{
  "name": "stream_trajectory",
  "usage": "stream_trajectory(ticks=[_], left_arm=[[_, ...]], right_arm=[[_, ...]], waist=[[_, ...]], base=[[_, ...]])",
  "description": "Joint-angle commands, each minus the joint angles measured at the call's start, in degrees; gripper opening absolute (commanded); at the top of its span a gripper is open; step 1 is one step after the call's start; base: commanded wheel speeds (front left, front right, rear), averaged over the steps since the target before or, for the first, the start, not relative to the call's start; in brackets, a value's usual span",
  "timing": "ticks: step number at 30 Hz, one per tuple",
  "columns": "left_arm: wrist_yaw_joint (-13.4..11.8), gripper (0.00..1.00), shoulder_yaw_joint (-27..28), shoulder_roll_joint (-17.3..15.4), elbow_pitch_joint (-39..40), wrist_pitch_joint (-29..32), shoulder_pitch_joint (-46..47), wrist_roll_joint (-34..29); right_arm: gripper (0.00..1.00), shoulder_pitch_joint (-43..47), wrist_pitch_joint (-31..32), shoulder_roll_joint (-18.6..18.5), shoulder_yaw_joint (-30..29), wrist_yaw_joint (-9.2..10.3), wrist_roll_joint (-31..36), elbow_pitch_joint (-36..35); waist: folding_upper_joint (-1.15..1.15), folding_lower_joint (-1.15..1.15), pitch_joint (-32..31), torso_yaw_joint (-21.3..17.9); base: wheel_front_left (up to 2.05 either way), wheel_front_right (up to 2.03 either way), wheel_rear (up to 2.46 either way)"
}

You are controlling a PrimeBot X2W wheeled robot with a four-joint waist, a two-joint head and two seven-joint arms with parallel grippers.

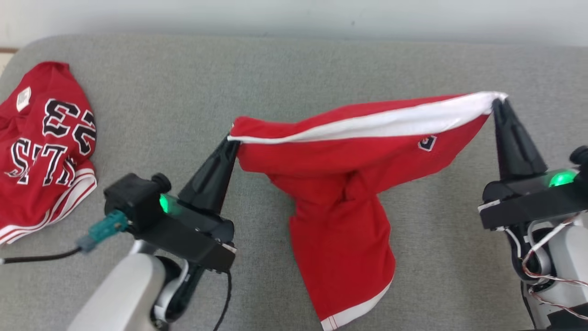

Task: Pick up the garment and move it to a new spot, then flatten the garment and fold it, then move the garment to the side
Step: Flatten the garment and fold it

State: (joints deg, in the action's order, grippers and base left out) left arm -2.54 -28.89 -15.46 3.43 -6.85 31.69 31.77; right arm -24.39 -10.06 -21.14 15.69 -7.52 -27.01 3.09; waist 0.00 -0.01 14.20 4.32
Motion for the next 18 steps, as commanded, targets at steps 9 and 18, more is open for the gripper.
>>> stream_trajectory(ticks=[9, 18], left_arm=[[-0.75, 0.0, 5.6, -4.5, 11.64, 5.48, 3.97, 3.79], [-2.51, 0.0, 9.38, -6.75, 17.66, 10.26, 7.88, 6.53]], right_arm=[[0.0, -0.46, 4.72, 3.14, -5.73, 0.06, 5.2, -13.98], [0.0, -1.92, 10.49, 3.4, -8.0, 0.06, 6.76, -22.02]], waist=[[0.0, 0.01, -4.53, -2.74], [0.0, 0.01, -7.01, -3.04]], base=[[0.0, 0.0, 0.0], [0.0, 0.0, 0.0]])
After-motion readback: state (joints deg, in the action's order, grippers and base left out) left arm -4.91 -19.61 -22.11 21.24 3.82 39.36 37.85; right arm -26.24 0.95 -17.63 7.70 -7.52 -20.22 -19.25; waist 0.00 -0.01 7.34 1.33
